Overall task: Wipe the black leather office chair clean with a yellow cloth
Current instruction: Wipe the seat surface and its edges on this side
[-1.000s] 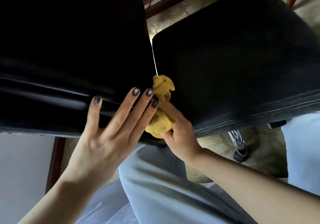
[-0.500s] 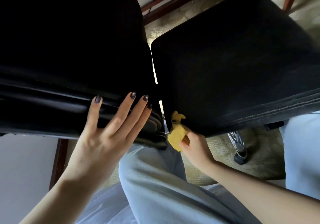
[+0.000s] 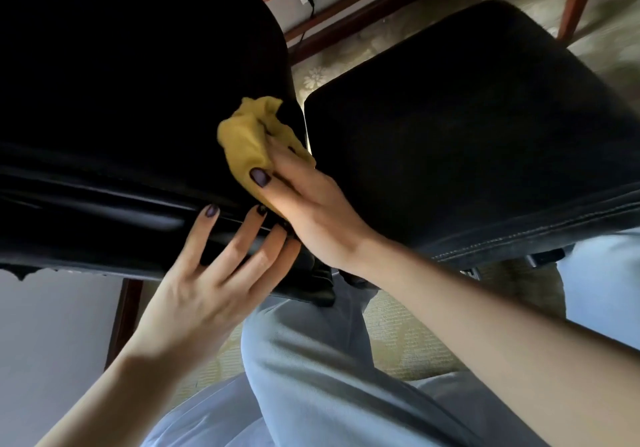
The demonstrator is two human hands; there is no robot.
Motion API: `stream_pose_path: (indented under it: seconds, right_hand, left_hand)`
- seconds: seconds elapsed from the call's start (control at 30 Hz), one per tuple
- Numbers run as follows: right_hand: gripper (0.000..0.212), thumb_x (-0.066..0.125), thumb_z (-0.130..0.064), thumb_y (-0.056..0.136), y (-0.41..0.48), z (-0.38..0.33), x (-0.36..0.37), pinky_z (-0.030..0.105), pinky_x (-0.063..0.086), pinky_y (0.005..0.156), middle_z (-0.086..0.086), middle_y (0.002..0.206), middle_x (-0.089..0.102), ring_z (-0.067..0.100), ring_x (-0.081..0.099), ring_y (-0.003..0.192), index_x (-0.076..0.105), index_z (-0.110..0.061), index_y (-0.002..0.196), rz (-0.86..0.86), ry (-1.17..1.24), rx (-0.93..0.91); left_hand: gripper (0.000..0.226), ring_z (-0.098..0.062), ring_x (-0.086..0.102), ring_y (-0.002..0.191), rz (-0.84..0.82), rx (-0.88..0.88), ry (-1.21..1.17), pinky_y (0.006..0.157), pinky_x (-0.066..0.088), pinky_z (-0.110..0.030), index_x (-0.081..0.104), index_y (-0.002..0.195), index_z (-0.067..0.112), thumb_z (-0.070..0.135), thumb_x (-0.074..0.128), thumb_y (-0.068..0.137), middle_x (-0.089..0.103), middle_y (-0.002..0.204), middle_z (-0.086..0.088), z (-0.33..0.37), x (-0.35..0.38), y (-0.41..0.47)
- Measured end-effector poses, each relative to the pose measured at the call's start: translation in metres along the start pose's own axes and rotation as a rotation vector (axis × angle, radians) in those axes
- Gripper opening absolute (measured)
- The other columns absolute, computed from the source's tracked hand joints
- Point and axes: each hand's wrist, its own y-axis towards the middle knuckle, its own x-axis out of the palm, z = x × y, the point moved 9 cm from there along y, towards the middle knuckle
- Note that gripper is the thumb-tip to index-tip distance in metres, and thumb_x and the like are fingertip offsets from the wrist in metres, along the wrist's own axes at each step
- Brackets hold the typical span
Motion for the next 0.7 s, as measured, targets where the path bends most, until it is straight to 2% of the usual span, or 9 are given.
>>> stream_pose_path:
  seconds: [0.07, 0.1, 0.23, 0.33, 0.47, 0.53, 0.6, 0.67, 0.7]
  right_hand:
    - [0.044, 0.042, -0.029, 0.098, 0.005, 0.018, 0.003, 0.035, 0.023, 0.117, -0.004, 0.151, 0.036, 0.01, 0.024, 0.142, 0.044, -0.018, 0.141, 0.02, -0.076, 0.011]
    - [0.044, 0.043, -0.03, 0.098, 0.006, 0.028, 0.001, 0.036, 0.023, 0.117, -0.005, 0.15, 0.037, 0.009, 0.025, 0.142, 0.044, -0.02, 0.141, 0.037, -0.068, 0.041]
    - [0.032, 0.045, -0.028, 0.1, 0.014, 0.071, -0.014, 0.038, 0.033, 0.113, -0.004, 0.131, 0.057, 0.01, 0.047, 0.128, 0.055, -0.022, 0.129, 0.071, 0.062, 0.193]
    - [0.031, 0.047, -0.031, 0.097, 0.017, 0.095, -0.017, 0.036, 0.036, 0.11, -0.003, 0.123, 0.061, 0.011, 0.053, 0.121, 0.056, -0.024, 0.126, 0.089, 0.169, 0.267]
    - [0.034, 0.049, -0.044, 0.089, 0.015, 0.12, -0.018, 0.04, 0.035, 0.111, -0.001, 0.13, 0.058, 0.015, 0.051, 0.125, 0.054, -0.045, 0.123, 0.119, 0.233, 0.335]
    - [0.035, 0.048, -0.04, 0.094, 0.007, 0.135, -0.023, 0.036, 0.039, 0.107, 0.003, 0.126, 0.06, 0.017, 0.054, 0.121, 0.053, -0.035, 0.128, 0.15, 0.259, 0.401]
    - [0.027, 0.044, -0.029, 0.101, -0.01, 0.15, -0.023, 0.027, 0.045, 0.094, 0.004, 0.113, 0.063, 0.013, 0.061, 0.104, 0.055, -0.022, 0.125, 0.182, 0.294, 0.48]
    - [0.022, 0.042, -0.025, 0.102, -0.038, 0.162, -0.017, 0.023, 0.048, 0.085, 0.003, 0.103, 0.065, 0.009, 0.062, 0.092, 0.056, -0.022, 0.118, 0.192, 0.285, 0.545]
    - [0.021, 0.042, -0.025, 0.102, -0.052, 0.169, -0.015, 0.026, 0.048, 0.085, 0.006, 0.101, 0.065, 0.011, 0.063, 0.092, 0.058, -0.023, 0.116, 0.191, 0.253, 0.57]
  left_hand:
    - [0.044, -0.034, 0.043, 0.122, 0.01, 0.006, -0.025, 0.111, 0.013, -0.058, 0.051, 0.129, 0.009, 0.001, 0.028, 0.092, 0.047, 0.128, -0.014, 0.0, 0.0, -0.001]
    - [0.043, -0.034, 0.043, 0.122, 0.018, 0.008, -0.038, 0.11, 0.013, -0.058, 0.052, 0.125, 0.009, 0.0, 0.028, 0.092, 0.047, 0.128, -0.014, 0.0, 0.0, 0.0]
    - [0.04, -0.033, 0.044, 0.121, 0.06, 0.013, -0.064, 0.105, 0.018, -0.059, 0.054, 0.12, 0.011, -0.002, 0.028, 0.092, 0.048, 0.124, -0.013, 0.0, -0.002, 0.002]
    - [0.042, -0.033, 0.043, 0.121, 0.06, 0.005, -0.067, 0.105, 0.017, -0.059, 0.053, 0.121, 0.012, -0.003, 0.029, 0.09, 0.048, 0.124, -0.013, 0.0, 0.0, 0.002]
    - [0.043, -0.035, 0.042, 0.12, 0.054, -0.002, -0.065, 0.105, 0.015, -0.06, 0.052, 0.12, 0.011, -0.005, 0.026, 0.089, 0.047, 0.121, -0.013, 0.001, 0.001, 0.002]
    - [0.044, -0.035, 0.042, 0.119, 0.051, -0.009, -0.063, 0.105, 0.014, -0.06, 0.053, 0.118, 0.011, -0.006, 0.023, 0.091, 0.048, 0.118, -0.013, 0.0, 0.001, 0.004]
    - [0.045, -0.035, 0.043, 0.118, 0.051, -0.017, -0.055, 0.105, 0.014, -0.06, 0.055, 0.117, 0.01, -0.006, 0.022, 0.091, 0.048, 0.117, -0.013, 0.0, 0.001, 0.004]
    - [0.045, -0.035, 0.043, 0.118, 0.051, -0.02, -0.052, 0.105, 0.014, -0.06, 0.055, 0.117, 0.01, -0.006, 0.022, 0.091, 0.048, 0.117, -0.013, 0.0, 0.001, 0.002]
    - [0.045, -0.034, 0.042, 0.118, 0.05, -0.023, -0.056, 0.105, 0.014, -0.06, 0.054, 0.117, 0.011, -0.006, 0.022, 0.091, 0.047, 0.117, -0.013, 0.0, 0.0, 0.002]
